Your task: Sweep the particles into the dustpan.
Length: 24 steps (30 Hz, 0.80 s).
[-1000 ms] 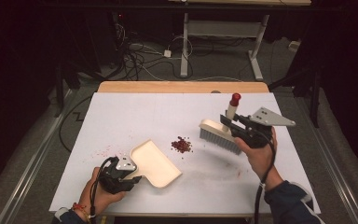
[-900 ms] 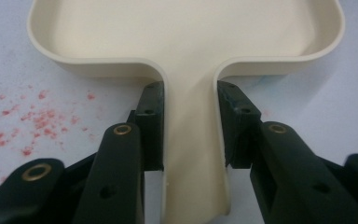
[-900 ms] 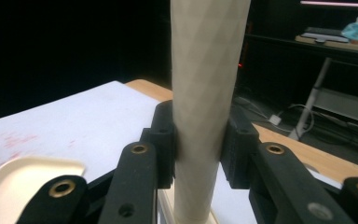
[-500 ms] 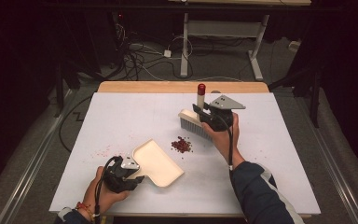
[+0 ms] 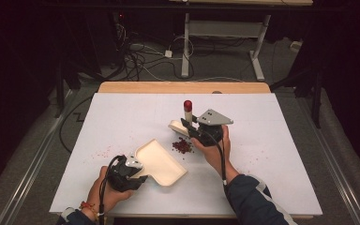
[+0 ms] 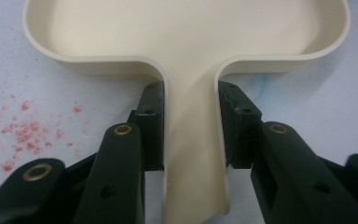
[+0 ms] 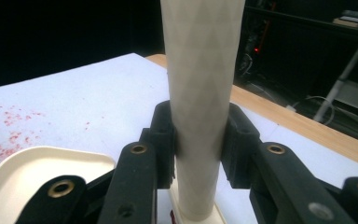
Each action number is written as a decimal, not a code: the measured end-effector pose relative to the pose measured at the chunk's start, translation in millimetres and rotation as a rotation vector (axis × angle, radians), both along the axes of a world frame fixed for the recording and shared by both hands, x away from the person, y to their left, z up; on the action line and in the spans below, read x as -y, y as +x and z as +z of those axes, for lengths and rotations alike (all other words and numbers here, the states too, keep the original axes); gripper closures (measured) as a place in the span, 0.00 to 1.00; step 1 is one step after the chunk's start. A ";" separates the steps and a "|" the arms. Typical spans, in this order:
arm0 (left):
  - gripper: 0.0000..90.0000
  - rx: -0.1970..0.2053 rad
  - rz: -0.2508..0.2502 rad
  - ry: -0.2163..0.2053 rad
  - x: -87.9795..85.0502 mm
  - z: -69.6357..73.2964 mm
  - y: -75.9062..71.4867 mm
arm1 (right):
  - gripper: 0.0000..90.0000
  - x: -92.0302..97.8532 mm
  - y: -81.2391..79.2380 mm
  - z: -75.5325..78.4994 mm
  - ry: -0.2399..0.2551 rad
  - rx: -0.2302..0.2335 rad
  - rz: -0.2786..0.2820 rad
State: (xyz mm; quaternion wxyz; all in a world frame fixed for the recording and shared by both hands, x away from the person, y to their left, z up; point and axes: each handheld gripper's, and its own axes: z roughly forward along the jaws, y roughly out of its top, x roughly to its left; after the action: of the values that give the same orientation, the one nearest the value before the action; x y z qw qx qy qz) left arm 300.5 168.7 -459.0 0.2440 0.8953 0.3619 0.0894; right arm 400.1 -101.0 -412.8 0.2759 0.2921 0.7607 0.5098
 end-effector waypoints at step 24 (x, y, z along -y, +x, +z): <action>0.71 0.000 0.031 0.043 24.3 -0.9 5.1 | 0.77 -22.6 -45.3 -0.5 0.049 -0.049 0.006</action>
State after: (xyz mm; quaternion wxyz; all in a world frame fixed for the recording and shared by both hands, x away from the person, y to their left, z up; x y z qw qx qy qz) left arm 305.5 144.5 -459.9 0.2234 0.8946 0.3736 0.1008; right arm 354.8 -78.4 -413.3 0.2482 0.3090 0.7554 0.5219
